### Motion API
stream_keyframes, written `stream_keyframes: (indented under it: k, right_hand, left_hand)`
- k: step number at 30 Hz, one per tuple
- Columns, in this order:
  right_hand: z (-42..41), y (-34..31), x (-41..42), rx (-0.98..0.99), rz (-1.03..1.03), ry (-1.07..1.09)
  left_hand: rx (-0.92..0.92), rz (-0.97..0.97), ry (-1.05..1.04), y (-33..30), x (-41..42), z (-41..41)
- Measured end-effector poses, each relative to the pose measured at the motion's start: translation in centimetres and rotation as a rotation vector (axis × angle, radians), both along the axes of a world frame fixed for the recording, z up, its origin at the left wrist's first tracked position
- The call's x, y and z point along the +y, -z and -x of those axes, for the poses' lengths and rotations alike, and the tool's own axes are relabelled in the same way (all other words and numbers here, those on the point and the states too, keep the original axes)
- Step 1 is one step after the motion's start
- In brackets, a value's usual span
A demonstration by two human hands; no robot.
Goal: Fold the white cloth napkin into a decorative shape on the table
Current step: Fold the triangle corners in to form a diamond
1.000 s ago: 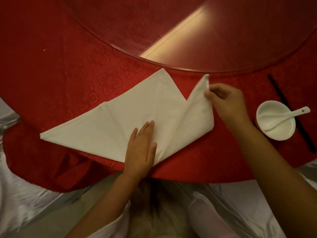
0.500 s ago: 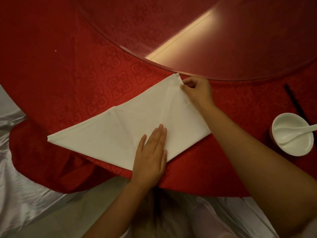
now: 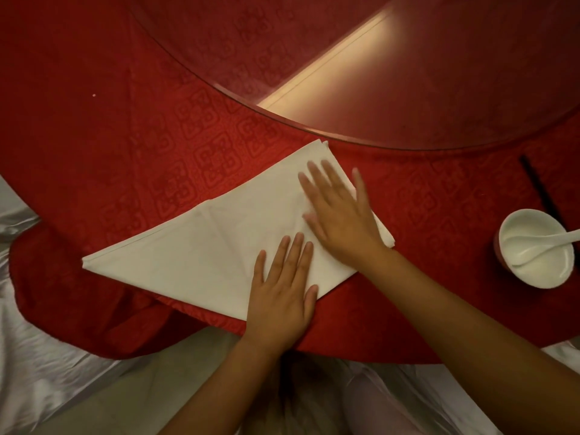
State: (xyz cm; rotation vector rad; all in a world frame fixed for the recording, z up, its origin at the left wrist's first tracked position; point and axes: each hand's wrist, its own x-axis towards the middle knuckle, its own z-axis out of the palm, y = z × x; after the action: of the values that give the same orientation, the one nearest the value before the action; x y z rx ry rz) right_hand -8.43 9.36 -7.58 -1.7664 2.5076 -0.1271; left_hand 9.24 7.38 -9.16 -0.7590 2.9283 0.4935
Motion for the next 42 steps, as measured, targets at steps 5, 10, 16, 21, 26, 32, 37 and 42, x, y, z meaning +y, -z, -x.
stream_keyframes:
  k: [5, 10, 16, 21, 26, 32, 37, 42]
  right_hand:
    - [1.7, 2.0, -0.9, -0.062, -0.133, 0.045]
    - [3.1, 1.4, -2.8, -0.055, -0.147, 0.104]
    - [0.5, -0.1, 2.2, 0.088, -0.018, 0.057]
    - [-0.6, 1.6, 6.0, -0.019, -0.155, 0.073]
    - [0.7, 1.8, 5.9, -0.039, -0.144, 0.104]
    - [0.6, 1.0, 4.9, 0.056, -0.124, 0.17]
    - [0.8, 1.5, 1.9, -0.016, -0.154, -0.002]
    - [1.1, 2.8, 2.2, -0.016, -0.134, 0.046]
  left_hand:
    - [-0.026, 0.007, 0.015, 0.1, 0.1, 0.0]
    - [-0.065, 0.02, 0.029, 0.0, 0.0, 0.1]
    - [-0.043, 0.001, 0.011, -0.3, 0.0, 0.2]
    - [-0.035, -0.007, 0.006, -0.3, 0.1, 0.2]
    - [-0.053, 0.02, 0.059, 0.1, -0.6, -0.8]
    - [-0.051, 0.049, 0.088, 0.1, -1.1, -2.3]
    - [-0.052, 0.048, 0.104, 0.3, -1.3, -2.3]
    - [-0.07, 0.056, -0.078, 0.5, -4.6, -4.2]
